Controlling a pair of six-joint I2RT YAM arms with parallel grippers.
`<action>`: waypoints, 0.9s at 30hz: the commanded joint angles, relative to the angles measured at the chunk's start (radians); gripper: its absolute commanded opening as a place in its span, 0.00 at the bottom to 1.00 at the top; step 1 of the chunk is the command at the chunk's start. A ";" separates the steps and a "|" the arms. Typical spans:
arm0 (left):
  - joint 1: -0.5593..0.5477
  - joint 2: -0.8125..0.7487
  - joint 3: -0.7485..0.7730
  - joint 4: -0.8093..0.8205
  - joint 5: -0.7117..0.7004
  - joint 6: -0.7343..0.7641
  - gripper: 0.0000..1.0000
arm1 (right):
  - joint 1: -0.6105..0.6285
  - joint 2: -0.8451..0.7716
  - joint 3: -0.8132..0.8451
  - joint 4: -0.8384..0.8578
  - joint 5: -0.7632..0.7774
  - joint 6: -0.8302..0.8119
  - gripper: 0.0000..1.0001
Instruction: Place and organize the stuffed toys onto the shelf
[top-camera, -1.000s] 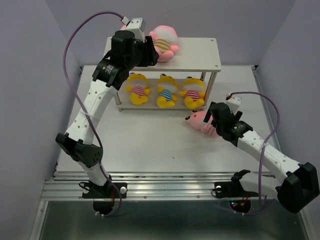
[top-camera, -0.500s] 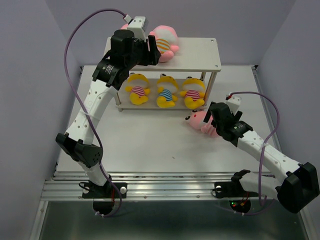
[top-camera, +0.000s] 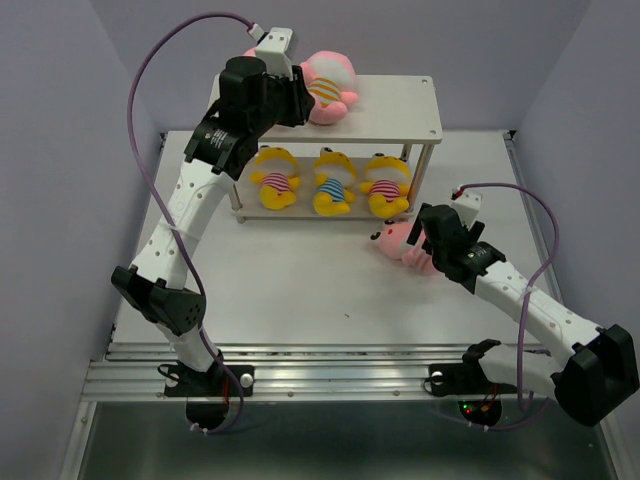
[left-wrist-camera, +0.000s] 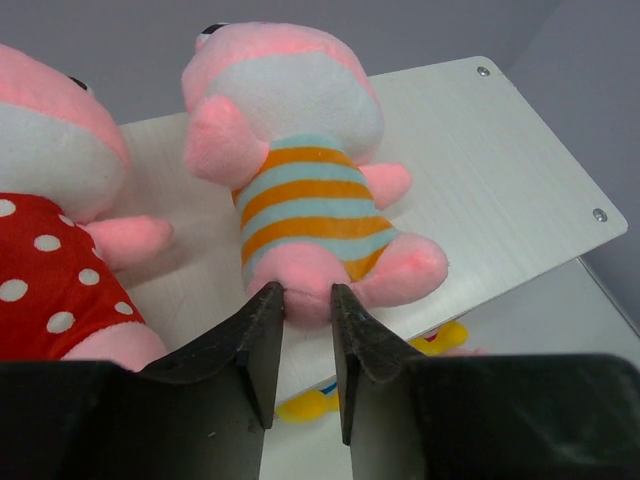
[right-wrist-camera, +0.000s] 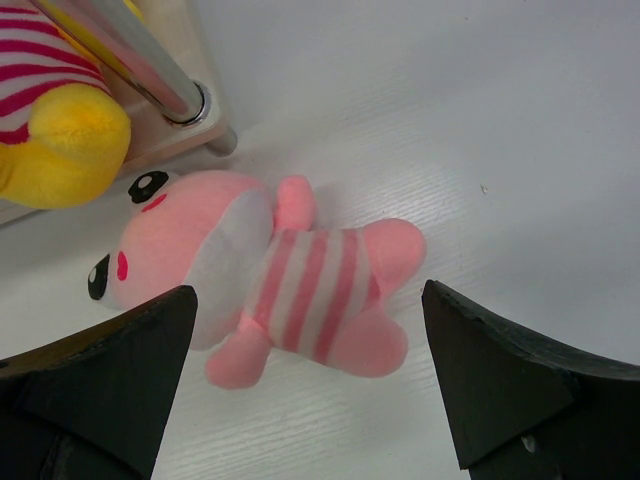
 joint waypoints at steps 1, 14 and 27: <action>0.005 -0.029 0.002 0.065 0.031 0.035 0.31 | -0.005 -0.001 0.001 0.039 0.024 -0.008 1.00; 0.005 -0.057 -0.027 0.073 0.071 0.017 0.09 | -0.005 -0.010 -0.006 0.050 0.009 -0.008 1.00; 0.005 -0.110 -0.082 0.095 0.043 -0.049 0.01 | -0.005 -0.018 -0.011 0.056 0.000 -0.008 1.00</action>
